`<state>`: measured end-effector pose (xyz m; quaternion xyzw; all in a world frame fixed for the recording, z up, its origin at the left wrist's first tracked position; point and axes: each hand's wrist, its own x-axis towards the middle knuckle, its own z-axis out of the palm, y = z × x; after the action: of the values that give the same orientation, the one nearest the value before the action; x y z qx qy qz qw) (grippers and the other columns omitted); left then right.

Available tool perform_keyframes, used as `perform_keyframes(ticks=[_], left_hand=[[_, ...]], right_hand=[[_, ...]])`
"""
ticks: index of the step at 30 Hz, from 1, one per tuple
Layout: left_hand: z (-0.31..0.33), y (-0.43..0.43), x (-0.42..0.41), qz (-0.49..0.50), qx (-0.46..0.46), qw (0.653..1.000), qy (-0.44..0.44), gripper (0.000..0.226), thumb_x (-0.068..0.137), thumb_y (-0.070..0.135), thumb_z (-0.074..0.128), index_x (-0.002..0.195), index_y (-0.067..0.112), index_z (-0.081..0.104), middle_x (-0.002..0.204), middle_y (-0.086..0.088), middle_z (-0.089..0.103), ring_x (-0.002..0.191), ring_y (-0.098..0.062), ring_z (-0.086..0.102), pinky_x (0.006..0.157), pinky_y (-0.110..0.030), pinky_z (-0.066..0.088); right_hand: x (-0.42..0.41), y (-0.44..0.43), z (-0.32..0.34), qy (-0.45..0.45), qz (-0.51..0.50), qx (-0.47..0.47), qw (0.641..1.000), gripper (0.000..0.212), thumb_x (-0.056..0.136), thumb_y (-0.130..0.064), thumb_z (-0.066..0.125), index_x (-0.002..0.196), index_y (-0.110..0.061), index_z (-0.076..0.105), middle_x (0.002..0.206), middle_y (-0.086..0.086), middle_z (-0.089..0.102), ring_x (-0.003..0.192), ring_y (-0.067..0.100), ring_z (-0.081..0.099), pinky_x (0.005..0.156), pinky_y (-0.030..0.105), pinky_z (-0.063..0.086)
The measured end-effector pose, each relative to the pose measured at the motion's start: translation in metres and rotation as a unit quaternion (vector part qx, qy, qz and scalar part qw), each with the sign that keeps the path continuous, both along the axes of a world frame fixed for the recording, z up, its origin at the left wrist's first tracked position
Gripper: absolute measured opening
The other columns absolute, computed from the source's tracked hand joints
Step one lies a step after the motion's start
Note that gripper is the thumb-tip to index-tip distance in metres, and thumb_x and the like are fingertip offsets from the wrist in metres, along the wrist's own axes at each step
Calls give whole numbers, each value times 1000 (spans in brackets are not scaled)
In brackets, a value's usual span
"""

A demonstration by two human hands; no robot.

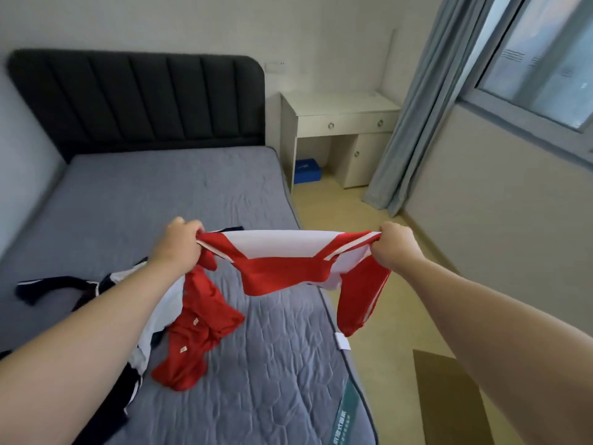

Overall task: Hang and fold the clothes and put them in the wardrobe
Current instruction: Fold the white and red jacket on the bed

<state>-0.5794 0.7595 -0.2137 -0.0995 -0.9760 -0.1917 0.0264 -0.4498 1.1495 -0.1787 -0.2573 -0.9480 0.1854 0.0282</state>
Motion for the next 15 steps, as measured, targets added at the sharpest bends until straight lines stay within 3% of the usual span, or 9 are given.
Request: perform_keyframes(ticks=[3,6,8,10,13,15], left_hand=[[-17,-17,43,8,-51,998,-36,38,89,-2,53,116,14,75,97,-18,51,99,-43,59,89,-43,50],[-30,-30,96,-7,-35,999,27,44,73,-6,46,97,10,79,81,-8,59,86,-37,69,65,-31,53],[-35,-35,128,27,-59,997,-41,36,74,-2,47,91,6,77,90,-15,64,92,-39,68,73,-39,55],[-42,-41,162,84,-92,988,-88,25,78,-2,52,87,5,75,91,-19,53,93,-44,62,77,-45,52],[-44,-44,210,126,-97,983,-94,14,81,5,56,82,8,70,90,-12,44,90,-42,58,81,-47,50],[-42,-42,236,141,-96,982,-83,12,84,15,59,79,11,68,91,-12,46,89,-41,58,79,-45,50]], right_hand=[[14,1,-4,-133,98,98,981,14,86,-22,53,73,-17,51,79,3,57,66,20,55,47,27,38],[28,0,-14,-210,176,133,953,31,92,-43,56,74,-18,54,79,2,58,70,22,57,51,28,41],[40,-3,-21,-244,213,144,935,40,94,-51,53,77,-15,57,81,3,61,72,23,58,59,31,46],[53,-5,-27,-272,250,160,915,49,95,-56,48,78,-12,62,82,6,66,70,25,57,60,29,43],[70,-5,-39,-327,262,103,902,57,89,-62,53,75,-9,67,79,7,74,56,22,65,54,25,54],[75,-4,-45,-355,246,35,902,62,82,-68,62,84,-6,64,91,8,71,58,28,71,59,37,63]])
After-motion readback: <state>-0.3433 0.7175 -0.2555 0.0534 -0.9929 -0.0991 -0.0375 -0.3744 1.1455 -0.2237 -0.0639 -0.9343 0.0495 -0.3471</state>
